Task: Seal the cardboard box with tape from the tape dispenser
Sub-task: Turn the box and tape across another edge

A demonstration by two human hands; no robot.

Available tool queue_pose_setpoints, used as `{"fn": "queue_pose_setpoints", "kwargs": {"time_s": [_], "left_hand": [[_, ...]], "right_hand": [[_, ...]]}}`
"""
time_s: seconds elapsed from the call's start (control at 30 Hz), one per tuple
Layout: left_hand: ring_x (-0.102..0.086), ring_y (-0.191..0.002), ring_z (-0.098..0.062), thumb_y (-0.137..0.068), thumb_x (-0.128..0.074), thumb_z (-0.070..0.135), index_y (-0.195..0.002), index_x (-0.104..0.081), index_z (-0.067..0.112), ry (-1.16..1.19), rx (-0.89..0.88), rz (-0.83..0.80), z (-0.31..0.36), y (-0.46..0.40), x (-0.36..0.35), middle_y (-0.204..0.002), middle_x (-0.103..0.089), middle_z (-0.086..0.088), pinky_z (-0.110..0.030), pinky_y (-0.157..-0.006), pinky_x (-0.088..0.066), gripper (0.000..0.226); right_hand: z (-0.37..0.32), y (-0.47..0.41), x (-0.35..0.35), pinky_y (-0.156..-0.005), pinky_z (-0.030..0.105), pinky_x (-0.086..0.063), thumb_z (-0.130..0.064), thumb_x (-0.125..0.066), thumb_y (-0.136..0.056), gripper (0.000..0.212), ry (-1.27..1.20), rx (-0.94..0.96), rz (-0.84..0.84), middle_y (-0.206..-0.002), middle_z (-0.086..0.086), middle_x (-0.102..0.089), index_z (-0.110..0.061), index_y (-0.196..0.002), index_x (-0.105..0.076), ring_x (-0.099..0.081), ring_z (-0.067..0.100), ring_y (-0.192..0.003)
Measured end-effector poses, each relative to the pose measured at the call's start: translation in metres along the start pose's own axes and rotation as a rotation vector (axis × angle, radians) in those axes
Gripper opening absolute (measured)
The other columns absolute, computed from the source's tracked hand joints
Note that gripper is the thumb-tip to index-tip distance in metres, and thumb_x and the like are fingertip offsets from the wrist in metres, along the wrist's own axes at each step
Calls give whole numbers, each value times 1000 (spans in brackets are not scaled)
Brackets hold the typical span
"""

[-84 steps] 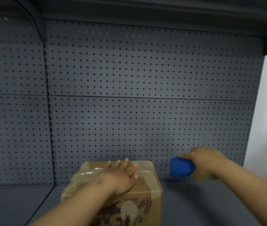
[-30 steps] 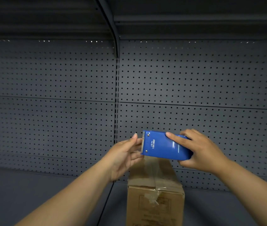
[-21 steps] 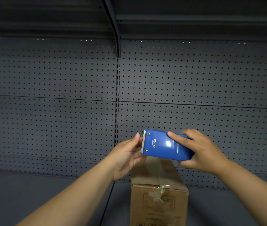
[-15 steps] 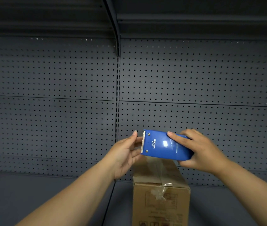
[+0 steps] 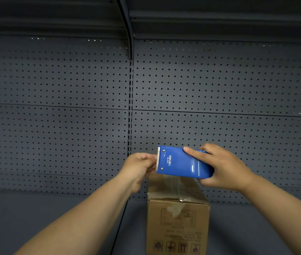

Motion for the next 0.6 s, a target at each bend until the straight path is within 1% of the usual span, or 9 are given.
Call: {"fn": "queue_pose_setpoints", "kwargs": {"time_s": [0.07,0.1,0.17,0.27,0.33,0.43,0.53,0.6], "left_hand": [[-65,-67,-14,-88,-58,11,-79,-68,9,-12,-11,-2,-2,2,-2,-72,-72,-5,-24,-65,-52,14],[-65,-66,-13,-87,-59,12,-76,-68,10,-8,-12,-10,-2,4,-3,-70,-72,-3,-25,-66,-52,14],[-64,-59,-9,-85,-62,14,-74,-68,11,-1,-8,-23,-1,8,-7,-65,-71,-1,-23,-64,-51,13],[-62,-58,-10,-82,-66,15,-79,-67,7,-10,9,26,2,14,-6,-71,-68,-5,-23,-65,-52,9],[-61,-59,-12,-81,-67,16,-80,-65,8,-12,31,86,3,19,6,-71,-66,-4,-23,-63,-51,8],[-61,-59,-13,-80,-66,15,-80,-64,7,-42,92,138,-1,30,32,-67,-65,-4,-22,-60,-51,8],[-59,-59,-15,-82,-65,13,-81,-65,4,-69,161,138,-15,42,33,-58,-66,-1,-25,-62,-50,9],[-57,-58,-15,-83,-65,13,-75,-65,4,-74,192,148,-25,49,26,-52,-64,-1,-26,-64,-49,11]], "right_hand": [[2,4,4,-55,11,-30,-27,-77,-56,104,25,-8,-46,-80,-5,-44,-49,-138,-16,-42,11,-68],[4,7,7,-54,9,-24,-29,-77,-57,103,33,-12,-67,-80,-6,-42,-49,-137,-16,-40,9,-67],[9,14,12,-52,9,-21,-30,-74,-59,102,38,-16,-101,-79,-7,-40,-52,-137,-13,-39,8,-66],[20,31,22,-51,13,-24,-31,-70,-63,101,22,-45,-141,-82,-6,-41,-61,-132,-2,-39,8,-68],[31,48,30,-51,14,-26,-30,-70,-65,102,10,-97,-144,-80,-7,-40,-64,-129,1,-40,8,-68],[49,81,45,-50,21,-37,-27,-72,-62,105,11,-197,-175,-79,-9,-40,-66,-129,-1,-41,8,-67],[55,107,50,-49,21,-36,-28,-72,-61,103,-9,-239,-238,-79,-15,-39,-65,-130,-5,-42,5,-67],[54,117,48,-50,23,-40,-32,-67,-60,98,-31,-247,-259,-80,-15,-39,-66,-129,-6,-43,7,-68]]}}
Point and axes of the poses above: each hand's wrist, its own y-axis away from the middle knuckle, its own x-axis out of the back of the hand, z = x × y, the point moved 1 cm from there along -y, towards the middle knuckle
